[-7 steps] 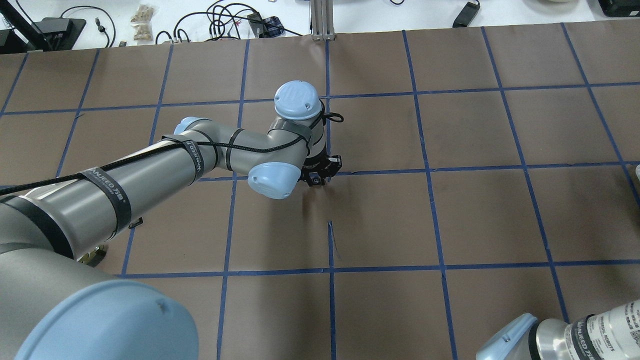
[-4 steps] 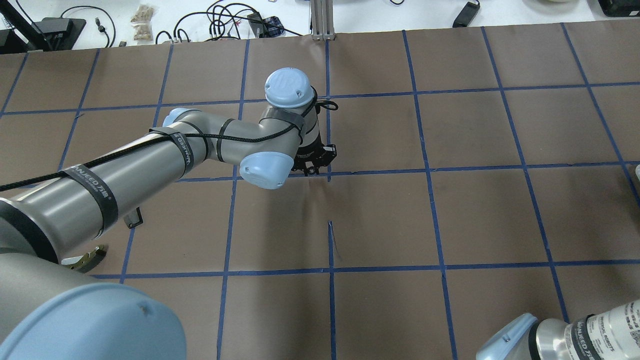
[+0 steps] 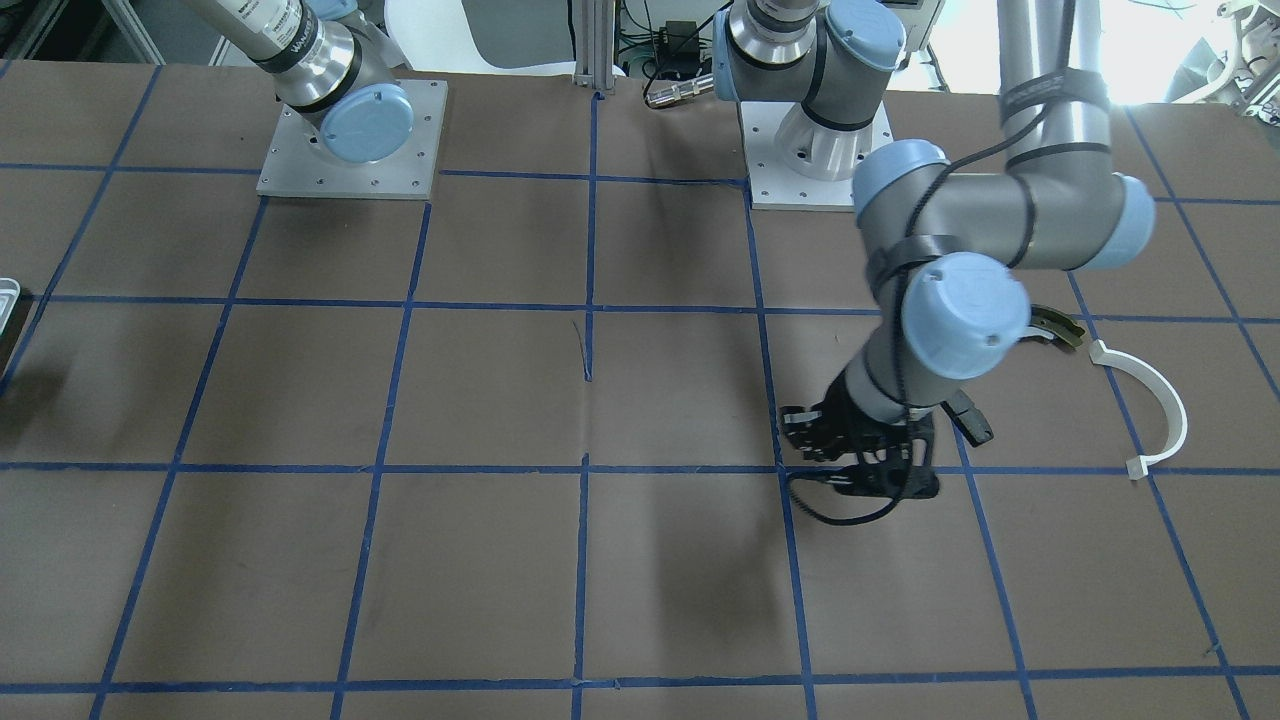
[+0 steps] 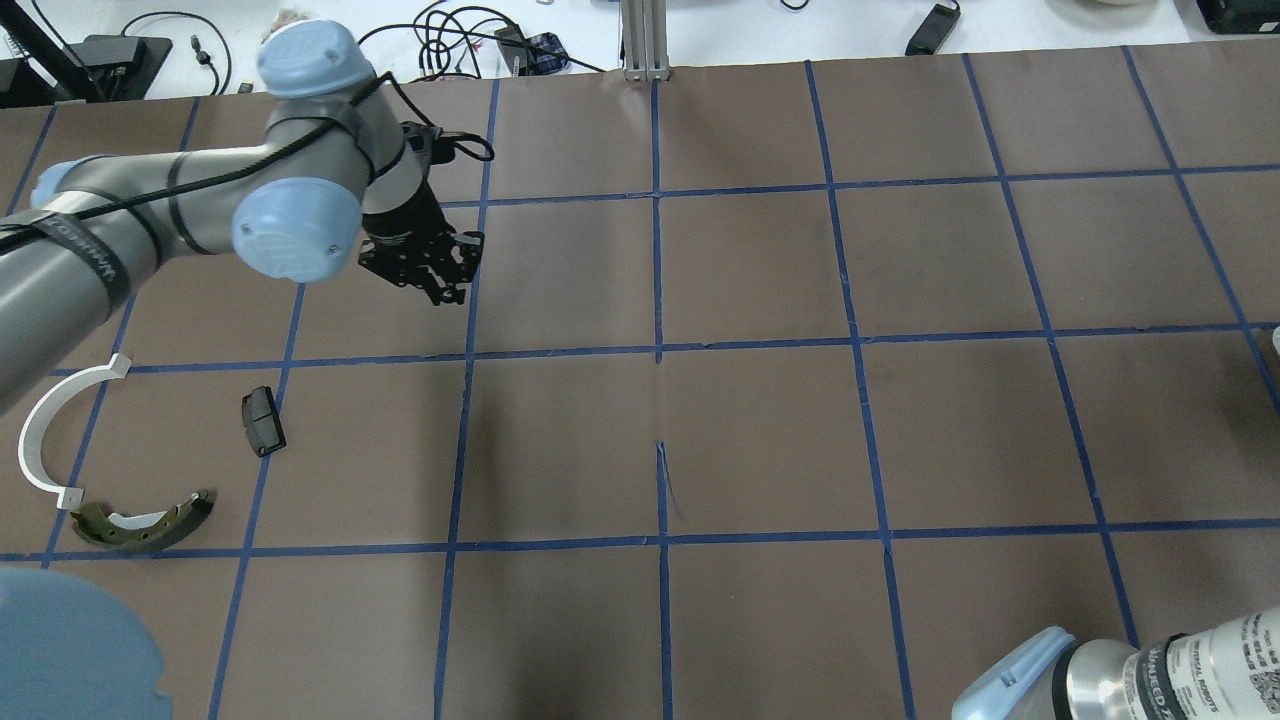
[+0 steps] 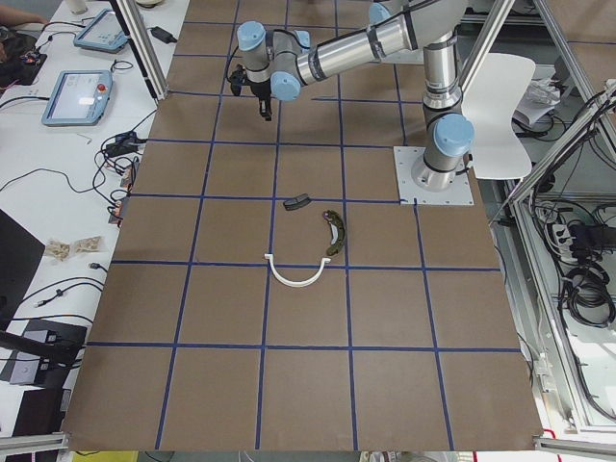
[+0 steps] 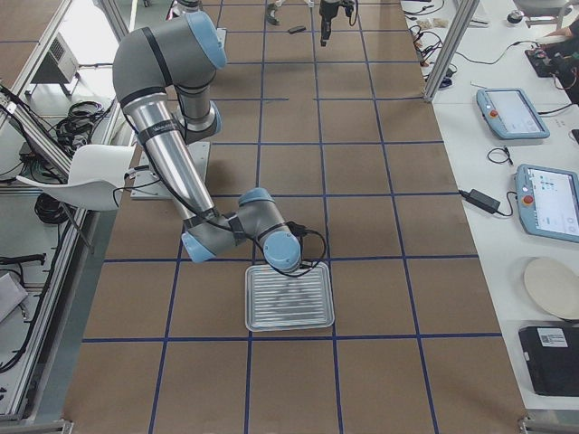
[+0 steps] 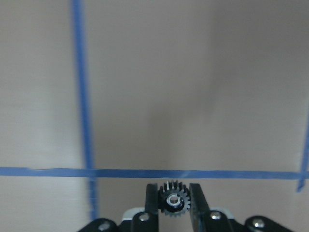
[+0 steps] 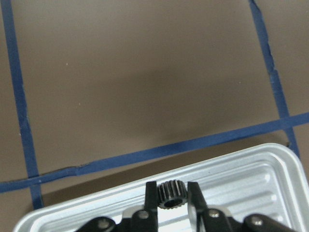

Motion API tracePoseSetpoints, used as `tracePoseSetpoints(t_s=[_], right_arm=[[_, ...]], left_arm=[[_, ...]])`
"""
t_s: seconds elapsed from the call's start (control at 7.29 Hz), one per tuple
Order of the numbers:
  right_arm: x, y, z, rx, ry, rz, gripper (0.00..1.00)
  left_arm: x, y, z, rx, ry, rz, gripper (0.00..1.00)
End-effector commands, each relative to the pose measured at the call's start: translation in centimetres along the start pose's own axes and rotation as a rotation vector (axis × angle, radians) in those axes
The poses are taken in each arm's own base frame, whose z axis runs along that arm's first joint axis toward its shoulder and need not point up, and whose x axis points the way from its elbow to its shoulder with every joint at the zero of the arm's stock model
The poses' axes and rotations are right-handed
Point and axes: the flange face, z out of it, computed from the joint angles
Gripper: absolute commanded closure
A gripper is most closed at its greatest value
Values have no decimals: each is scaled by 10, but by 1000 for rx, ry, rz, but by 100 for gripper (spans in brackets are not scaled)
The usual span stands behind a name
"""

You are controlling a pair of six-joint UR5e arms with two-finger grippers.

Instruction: Place bearing gear from tray to pile

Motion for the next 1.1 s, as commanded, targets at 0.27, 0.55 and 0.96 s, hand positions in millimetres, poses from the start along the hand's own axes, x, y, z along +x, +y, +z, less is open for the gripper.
tracePoseSetpoints(t_s=[0.27, 0.55, 0.96], right_arm=[[-17, -214, -93, -145, -16, 388, 92], [-23, -375, -82, -209, 11, 544, 92], [-51, -546, -26, -192, 56, 940, 91]], left_arm=[[-270, 79, 62, 12, -82, 85, 90], [-310, 112, 90, -11, -58, 144, 65], [-302, 97, 62, 94, -54, 139, 2]])
